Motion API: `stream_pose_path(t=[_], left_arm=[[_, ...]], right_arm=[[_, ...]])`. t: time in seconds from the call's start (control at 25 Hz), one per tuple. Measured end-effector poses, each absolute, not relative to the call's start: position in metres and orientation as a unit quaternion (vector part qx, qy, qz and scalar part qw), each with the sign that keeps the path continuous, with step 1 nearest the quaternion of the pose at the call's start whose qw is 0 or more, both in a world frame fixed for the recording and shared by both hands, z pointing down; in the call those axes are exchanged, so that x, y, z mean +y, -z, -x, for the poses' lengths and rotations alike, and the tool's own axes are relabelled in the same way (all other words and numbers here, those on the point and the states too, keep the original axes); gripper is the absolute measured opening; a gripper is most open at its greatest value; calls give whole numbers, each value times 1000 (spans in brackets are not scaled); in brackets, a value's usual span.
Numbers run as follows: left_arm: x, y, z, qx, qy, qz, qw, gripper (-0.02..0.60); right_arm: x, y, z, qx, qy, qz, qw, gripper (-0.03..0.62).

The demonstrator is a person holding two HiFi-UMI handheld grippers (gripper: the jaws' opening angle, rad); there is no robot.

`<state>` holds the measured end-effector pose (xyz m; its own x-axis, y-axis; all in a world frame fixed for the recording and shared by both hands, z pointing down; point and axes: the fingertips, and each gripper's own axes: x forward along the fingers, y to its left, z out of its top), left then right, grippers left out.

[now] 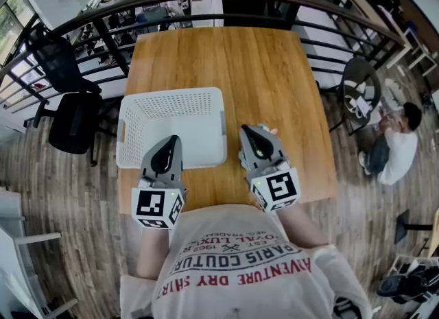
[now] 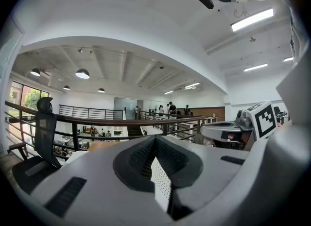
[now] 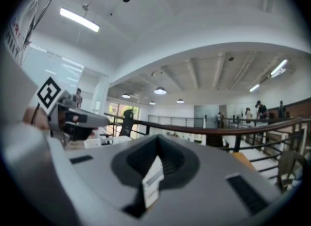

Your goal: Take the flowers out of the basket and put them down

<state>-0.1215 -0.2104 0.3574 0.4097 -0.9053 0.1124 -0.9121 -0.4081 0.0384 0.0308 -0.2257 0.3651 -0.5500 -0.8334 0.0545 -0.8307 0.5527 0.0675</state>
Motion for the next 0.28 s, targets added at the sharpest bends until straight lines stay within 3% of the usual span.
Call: stream_pose_path(t=[0.28], left_arm=[[-208, -359, 121, -536, -40, -842, 44, 25]], right_arm=[[-221, -370, -29, -879, 13, -475, 44, 26]])
